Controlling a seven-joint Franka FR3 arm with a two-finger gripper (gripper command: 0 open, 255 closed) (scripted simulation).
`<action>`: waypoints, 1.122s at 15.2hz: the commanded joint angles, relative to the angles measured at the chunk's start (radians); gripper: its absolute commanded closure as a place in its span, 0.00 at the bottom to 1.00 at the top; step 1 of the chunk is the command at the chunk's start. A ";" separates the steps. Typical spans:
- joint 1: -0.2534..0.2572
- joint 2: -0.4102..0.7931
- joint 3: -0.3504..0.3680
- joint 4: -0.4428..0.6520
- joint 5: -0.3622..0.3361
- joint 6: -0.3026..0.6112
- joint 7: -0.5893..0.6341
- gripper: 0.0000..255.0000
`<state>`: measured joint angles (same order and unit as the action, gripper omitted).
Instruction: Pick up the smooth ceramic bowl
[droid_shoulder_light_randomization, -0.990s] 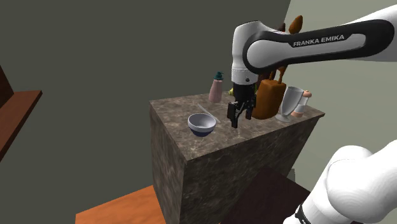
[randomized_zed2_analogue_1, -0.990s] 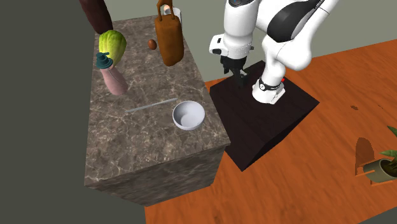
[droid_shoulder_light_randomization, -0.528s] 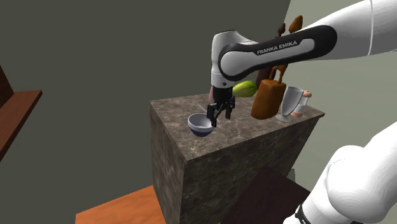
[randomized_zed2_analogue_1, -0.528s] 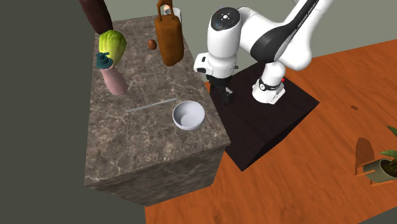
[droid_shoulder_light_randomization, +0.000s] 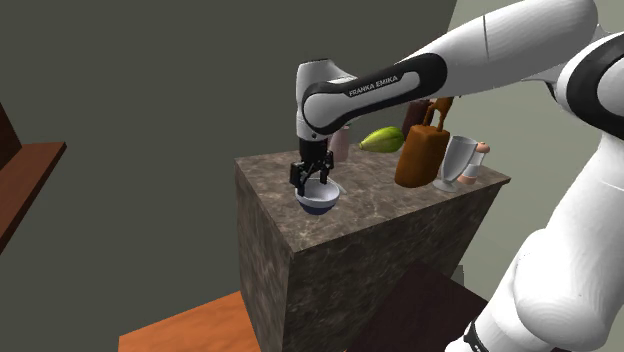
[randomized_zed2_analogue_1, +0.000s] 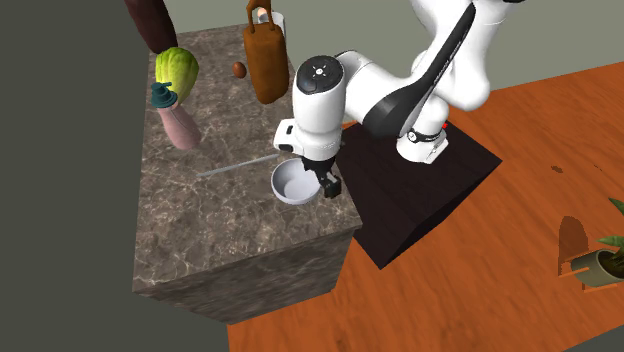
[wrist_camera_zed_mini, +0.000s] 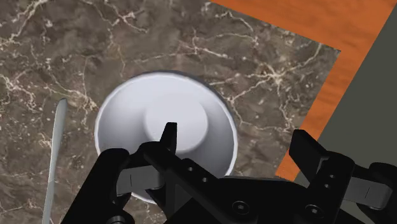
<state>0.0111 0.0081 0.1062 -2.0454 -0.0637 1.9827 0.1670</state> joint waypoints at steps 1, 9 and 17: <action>0.003 0.068 0.003 0.059 -0.011 0.023 0.002 0.00; 0.005 0.119 0.002 0.015 -0.022 0.120 0.013 0.00; 0.004 0.120 0.002 0.016 -0.022 0.119 0.012 1.00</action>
<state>0.0155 0.1271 0.1082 -2.0289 -0.0856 2.1020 0.1796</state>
